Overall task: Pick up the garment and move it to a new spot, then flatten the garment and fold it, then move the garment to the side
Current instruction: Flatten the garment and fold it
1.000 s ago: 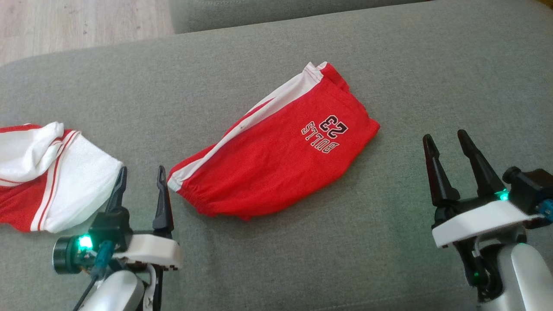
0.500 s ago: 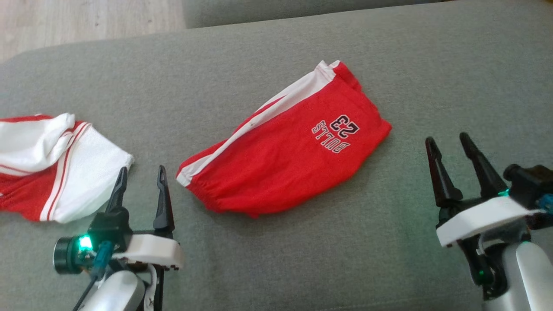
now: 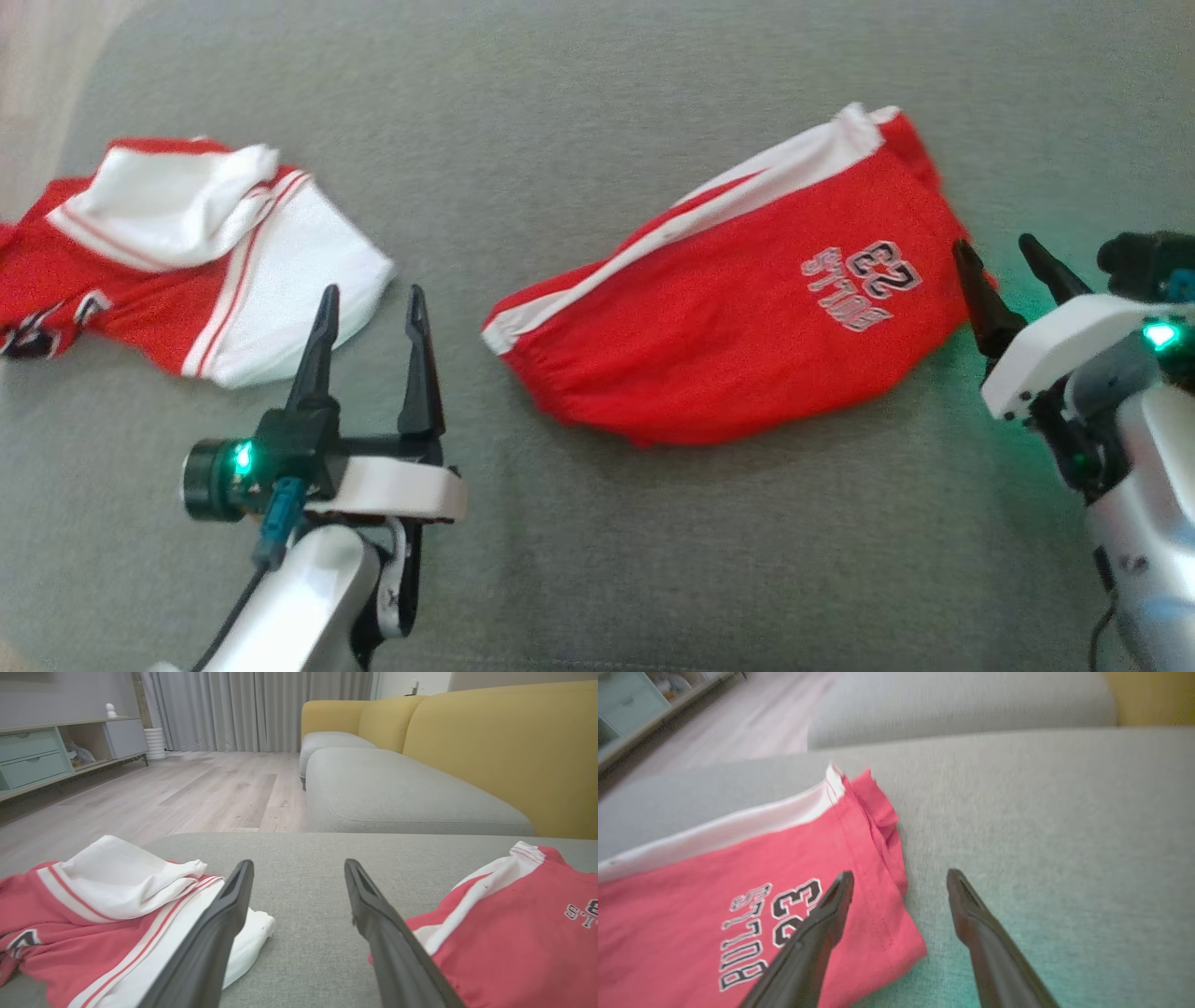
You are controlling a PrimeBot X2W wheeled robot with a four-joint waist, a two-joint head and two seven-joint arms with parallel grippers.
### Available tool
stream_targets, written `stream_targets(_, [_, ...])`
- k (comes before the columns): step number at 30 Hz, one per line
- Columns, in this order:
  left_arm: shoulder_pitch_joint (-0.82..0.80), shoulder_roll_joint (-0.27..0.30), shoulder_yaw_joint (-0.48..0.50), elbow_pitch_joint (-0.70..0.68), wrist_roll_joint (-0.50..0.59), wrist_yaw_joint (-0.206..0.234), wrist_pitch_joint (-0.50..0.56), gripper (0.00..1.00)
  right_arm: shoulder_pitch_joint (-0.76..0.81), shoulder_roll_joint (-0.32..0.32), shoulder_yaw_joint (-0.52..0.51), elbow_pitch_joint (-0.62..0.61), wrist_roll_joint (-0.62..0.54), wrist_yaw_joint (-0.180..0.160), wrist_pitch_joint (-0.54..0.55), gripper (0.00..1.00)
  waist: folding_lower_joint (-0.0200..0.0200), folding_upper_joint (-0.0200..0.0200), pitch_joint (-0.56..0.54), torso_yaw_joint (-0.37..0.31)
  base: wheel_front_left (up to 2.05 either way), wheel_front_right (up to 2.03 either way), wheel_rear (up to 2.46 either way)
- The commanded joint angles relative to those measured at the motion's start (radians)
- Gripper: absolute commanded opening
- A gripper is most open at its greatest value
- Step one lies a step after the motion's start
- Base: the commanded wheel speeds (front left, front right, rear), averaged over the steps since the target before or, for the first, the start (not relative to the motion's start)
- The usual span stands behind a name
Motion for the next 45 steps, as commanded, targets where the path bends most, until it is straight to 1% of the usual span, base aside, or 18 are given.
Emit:
stream_targets(1, [-0.047,0.006,0.036,-0.016,0.012,-0.006,-0.015,1.00,-0.038,-0.025,0.027,0.018,0.016,-0.001,0.016,1.00,-0.0002,0.0000,0.031,0.047,0.00,0.00,0.00])
stream_targets(4, [-0.053,-0.017,0.045,-0.008,0.024,-0.014,-0.027,1.00,-0.076,-0.037,0.051,0.106,0.045,-0.001,0.058,1.00,-0.0002,0.0000,0.036,0.069,0.00,0.00,0.00])
stream_targets(5, [-0.053,-0.017,0.045,-0.008,0.024,-0.014,-0.027,1.00,-0.076,-0.037,0.051,0.106,0.045,-0.001,0.058,1.00,-0.0002,0.0000,0.036,0.069,0.00,0.00,0.00])
stream_targets(7, [-0.052,-0.027,0.055,-0.006,0.034,-0.025,-0.032,1.00,-0.092,-0.039,0.072,0.144,0.072,-0.001,0.091,1.00,-0.0002,0.0000,0.035,0.077,0.00,0.00,0.00])
stream_targets(8, [-0.049,-0.031,0.062,-0.004,0.038,-0.029,-0.033,1.00,-0.097,-0.040,0.082,0.155,0.088,-0.001,0.104,0.94,-0.0002,0.0000,0.034,0.079,0.00,0.00,0.00])
stream_targets(9, [-0.046,-0.035,0.070,-0.004,0.046,-0.032,-0.033,1.00,-0.101,-0.043,0.092,0.160,0.099,-0.001,0.109,0.02,-0.0002,0.0000,0.031,0.080,0.00,0.00,0.00])
stream_targets(10, [-0.042,-0.038,0.081,-0.008,0.056,-0.034,-0.034,1.00,-0.103,-0.044,0.101,0.161,0.112,-0.001,0.111,0.00,-0.0002,0.0000,0.028,0.080,0.00,0.00,0.00])
stream_targets(12, [-0.027,-0.044,0.105,-0.016,0.076,-0.039,-0.034,1.00,-0.100,-0.047,0.112,0.150,0.133,-0.001,0.100,0.00,-0.0002,0.0000,0.018,0.075,0.00,0.00,0.00])
stream_targets(17, [0.027,-0.054,0.158,-0.024,0.106,-0.058,-0.034,1.00,-0.047,-0.055,0.094,0.079,0.150,-0.001,0.014,0.00,-0.0002,0.0000,-0.016,0.042,0.00,0.00,0.00])
stream_targets(22, [0.072,-0.058,0.192,-0.025,0.120,-0.079,-0.034,1.00,0.068,-0.050,0.004,0.008,0.145,-0.001,-0.044,0.00,-0.0002,0.0000,-0.045,-0.003,0.00,0.00,0.00])
stream_targets(28, [0.097,-0.067,0.222,-0.027,0.134,-0.093,-0.034,1.00,0.211,-0.022,-0.137,-0.046,0.126,-0.001,-0.056,0.00,-0.0002,0.0000,-0.057,-0.044,0.00,0.00,0.00])
stream_targets(31, [0.107,-0.073,0.232,-0.026,0.142,-0.099,-0.034,1.00,0.240,-0.014,-0.185,-0.057,0.106,-0.001,-0.060,0.00,-0.0002,0.0000,-0.062,-0.055,0.00,0.00,0.00])
stream_targets(34, [0.113,-0.080,0.235,-0.017,0.146,-0.110,-0.034,1.00,0.233,-0.006,-0.201,-0.084,0.072,-0.001,-0.056,0.00,-0.0002,0.0000,-0.070,-0.056,0.00,0.00,0.00])
stream_targets(37, [0.115,-0.087,0.235,-0.008,0.150,-0.120,-0.034,1.00,0.204,0.004,-0.176,-0.149,0.027,-0.001,-0.033,0.00,-0.0002,0.0000,-0.077,-0.053,0.00,0.00,0.00])
stream_targets(39, [0.114,-0.091,0.233,-0.002,0.152,-0.126,-0.034,1.00,0.178,0.019,-0.137,-0.212,0.002,-0.001,-0.012,0.00,-0.0002,0.0000,-0.080,-0.048,0.00,0.00,0.00])
stream_targets(41, [0.112,-0.095,0.232,0.004,0.155,-0.132,-0.034,1.00,0.153,0.038,-0.070,-0.276,-0.024,-0.001,0.015,0.00,-0.0002,0.0000,-0.082,-0.042,0.00,0.00,0.00])
stream_targets(45, [0.111,-0.102,0.231,0.014,0.157,-0.143,-0.034,1.00,0.115,0.104,0.115,-0.372,-0.022,-0.001,0.065,0.00,-0.0002,0.0000,-0.084,-0.029,0.00,0.00,0.00])
